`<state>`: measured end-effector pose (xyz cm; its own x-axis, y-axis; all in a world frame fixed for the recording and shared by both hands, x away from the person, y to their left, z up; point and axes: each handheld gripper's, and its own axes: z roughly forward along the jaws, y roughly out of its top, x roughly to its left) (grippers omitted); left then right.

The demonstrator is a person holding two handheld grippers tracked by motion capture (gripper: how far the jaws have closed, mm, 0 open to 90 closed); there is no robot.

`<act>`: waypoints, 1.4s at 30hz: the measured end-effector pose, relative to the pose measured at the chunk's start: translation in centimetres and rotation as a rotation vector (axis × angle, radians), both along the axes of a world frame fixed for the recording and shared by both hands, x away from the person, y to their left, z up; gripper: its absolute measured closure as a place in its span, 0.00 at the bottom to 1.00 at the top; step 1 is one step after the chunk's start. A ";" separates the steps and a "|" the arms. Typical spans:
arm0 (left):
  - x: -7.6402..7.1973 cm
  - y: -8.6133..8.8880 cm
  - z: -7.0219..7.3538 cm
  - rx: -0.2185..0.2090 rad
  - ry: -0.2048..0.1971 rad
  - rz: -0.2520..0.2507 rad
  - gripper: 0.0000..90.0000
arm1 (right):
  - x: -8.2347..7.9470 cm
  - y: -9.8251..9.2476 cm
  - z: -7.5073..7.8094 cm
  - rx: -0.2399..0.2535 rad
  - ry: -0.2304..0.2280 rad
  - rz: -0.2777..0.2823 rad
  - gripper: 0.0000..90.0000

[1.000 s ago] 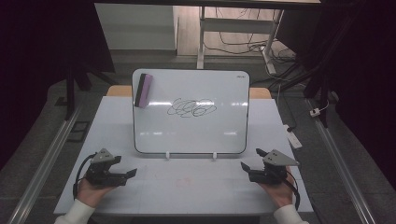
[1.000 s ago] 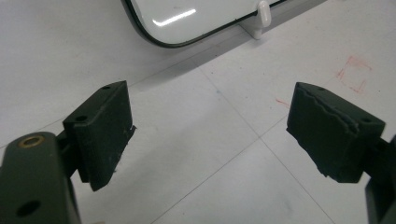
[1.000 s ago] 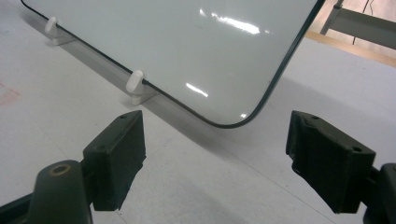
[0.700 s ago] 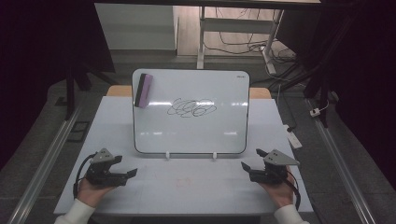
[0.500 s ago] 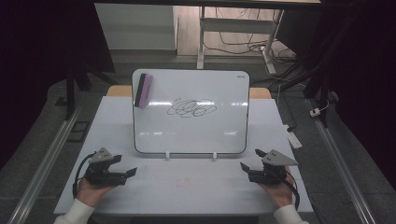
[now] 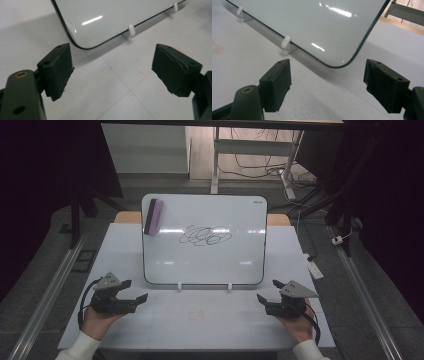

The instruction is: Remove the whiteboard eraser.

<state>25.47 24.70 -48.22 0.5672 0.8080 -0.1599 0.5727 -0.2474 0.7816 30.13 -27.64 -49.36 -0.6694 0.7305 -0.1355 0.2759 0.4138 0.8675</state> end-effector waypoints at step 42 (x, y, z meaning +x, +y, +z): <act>6.3 -1.0 8.0 -0.067 -0.074 0.005 0.23 | -0.2 0.6 -0.4 -0.016 0.016 0.006 0.24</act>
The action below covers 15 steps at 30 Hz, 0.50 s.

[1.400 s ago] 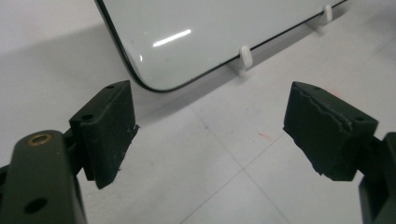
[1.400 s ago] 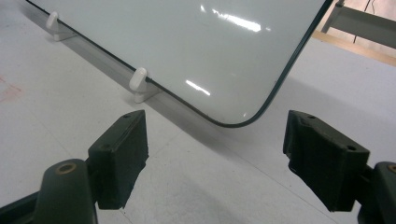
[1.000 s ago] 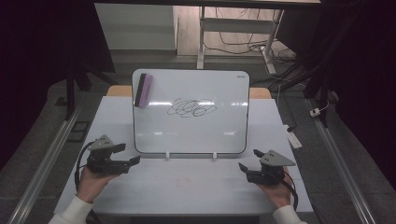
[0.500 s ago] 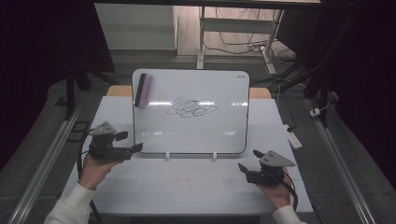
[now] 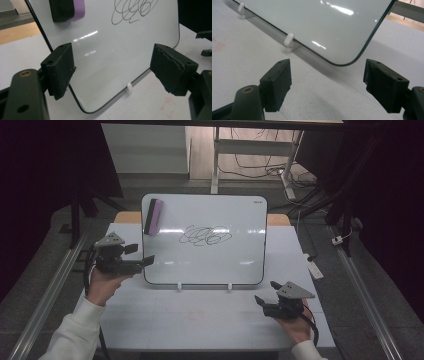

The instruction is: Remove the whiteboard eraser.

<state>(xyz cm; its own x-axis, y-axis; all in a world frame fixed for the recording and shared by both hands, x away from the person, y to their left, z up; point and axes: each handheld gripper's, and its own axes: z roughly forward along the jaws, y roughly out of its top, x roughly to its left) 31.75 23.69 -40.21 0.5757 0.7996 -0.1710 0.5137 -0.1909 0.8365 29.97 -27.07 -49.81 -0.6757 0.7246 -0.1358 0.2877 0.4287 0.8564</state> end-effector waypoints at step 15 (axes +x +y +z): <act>3.0 -0.1 2.1 0.023 -0.029 0.045 0.26 | 0.1 0.0 -0.2 -0.008 0.008 0.002 0.25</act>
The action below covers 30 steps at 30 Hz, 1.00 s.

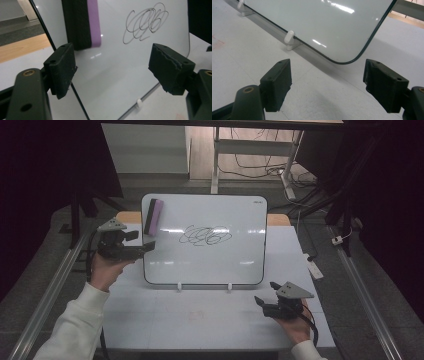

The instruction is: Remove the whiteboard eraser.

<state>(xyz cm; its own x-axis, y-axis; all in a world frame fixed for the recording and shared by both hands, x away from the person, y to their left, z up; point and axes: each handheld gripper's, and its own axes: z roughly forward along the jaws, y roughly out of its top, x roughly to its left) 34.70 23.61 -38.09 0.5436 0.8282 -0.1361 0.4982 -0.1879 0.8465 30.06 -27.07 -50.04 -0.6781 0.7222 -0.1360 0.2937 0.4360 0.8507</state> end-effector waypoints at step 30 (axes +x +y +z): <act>6.2 -1.8 3.3 0.016 -0.075 0.112 0.46 | 0.2 -0.1 -0.4 -0.004 0.014 -0.001 0.25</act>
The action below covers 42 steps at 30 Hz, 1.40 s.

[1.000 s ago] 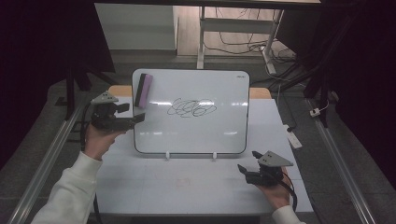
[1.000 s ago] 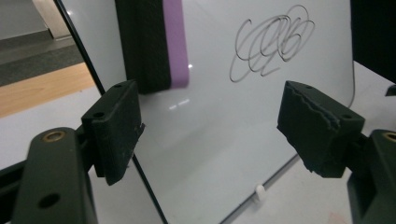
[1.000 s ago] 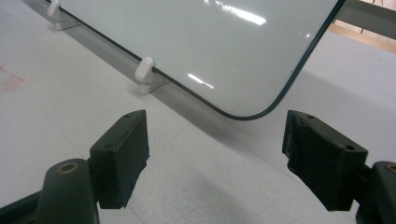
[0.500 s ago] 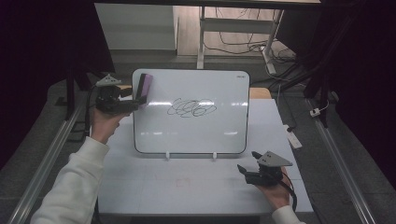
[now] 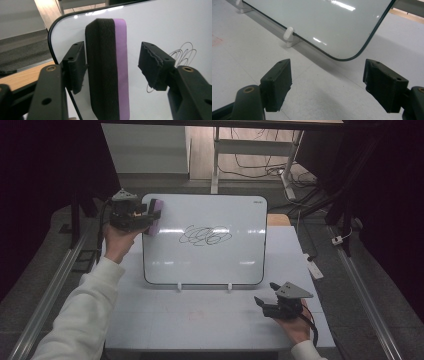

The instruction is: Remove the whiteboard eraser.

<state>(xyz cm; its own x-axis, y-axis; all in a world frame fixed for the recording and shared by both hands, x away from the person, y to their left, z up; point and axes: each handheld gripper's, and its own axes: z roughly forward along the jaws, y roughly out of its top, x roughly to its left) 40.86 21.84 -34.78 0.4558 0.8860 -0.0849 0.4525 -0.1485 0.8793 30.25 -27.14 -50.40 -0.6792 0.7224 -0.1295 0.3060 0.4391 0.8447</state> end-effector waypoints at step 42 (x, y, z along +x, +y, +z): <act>-2.8 -0.2 1.4 0.032 -0.061 -0.032 0.69 | 0.0 0.1 -0.1 -0.011 0.001 0.000 0.25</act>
<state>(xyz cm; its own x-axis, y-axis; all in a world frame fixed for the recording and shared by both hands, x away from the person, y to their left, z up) 38.01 21.63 -33.37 0.4873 0.8728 -0.0277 0.3924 -0.1906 0.8998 30.22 -27.02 -50.48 -0.6792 0.7211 -0.1370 0.3071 0.4487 0.8393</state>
